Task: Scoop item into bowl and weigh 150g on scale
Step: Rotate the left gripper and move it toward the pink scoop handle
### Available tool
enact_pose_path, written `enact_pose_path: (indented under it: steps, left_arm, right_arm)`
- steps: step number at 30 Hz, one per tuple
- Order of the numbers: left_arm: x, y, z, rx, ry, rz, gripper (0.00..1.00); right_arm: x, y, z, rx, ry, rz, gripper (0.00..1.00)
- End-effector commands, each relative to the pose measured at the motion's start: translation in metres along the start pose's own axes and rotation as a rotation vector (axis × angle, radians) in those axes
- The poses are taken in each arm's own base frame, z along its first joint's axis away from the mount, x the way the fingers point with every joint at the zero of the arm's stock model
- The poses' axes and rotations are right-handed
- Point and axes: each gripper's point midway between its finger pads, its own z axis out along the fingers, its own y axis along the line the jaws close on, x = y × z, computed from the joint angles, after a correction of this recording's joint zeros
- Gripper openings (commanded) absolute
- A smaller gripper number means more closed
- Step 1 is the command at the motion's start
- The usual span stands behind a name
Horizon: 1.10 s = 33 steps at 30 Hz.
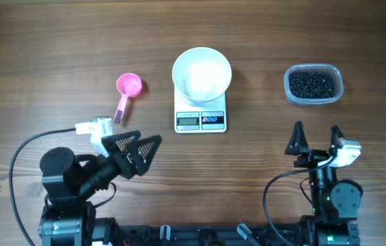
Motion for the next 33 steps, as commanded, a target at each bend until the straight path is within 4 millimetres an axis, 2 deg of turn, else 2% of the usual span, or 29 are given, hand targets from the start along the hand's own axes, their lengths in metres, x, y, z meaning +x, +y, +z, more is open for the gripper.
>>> enact_pose_path:
  steps: [1,7,14,21,27,33]
  left_arm:
    - [-0.02,0.027,-0.004,-0.166,-0.12,-0.2,1.0]
    - [-0.014,0.058,0.008,-0.255,-0.098,-0.482,1.0]
    - [-0.001,0.097,0.033,-0.352,-0.015,-0.645,1.0]
    - [0.005,0.129,0.052,-0.407,0.032,-0.711,1.0]
    - [0.005,0.154,0.044,-0.459,0.028,-0.714,1.0]
    - [-0.003,0.167,0.028,-0.457,0.01,-0.665,1.0]
  right_arm:
    - [-0.003,0.0,-0.001,-0.002,-0.013,0.003,1.0]
    - [-0.003,0.0,-0.001,-0.002,-0.013,0.003,1.0]
    - [-0.003,0.0,-0.001,-0.002,-0.013,0.003,1.0]
    - [-0.003,0.0,-0.001,-0.002,-0.013,0.003,1.0]
    - [-0.003,0.0,-0.001,-0.002,-0.013,0.003,1.0]
    - [-0.003,0.0,-0.001,-0.002,-0.013,0.003,1.0]
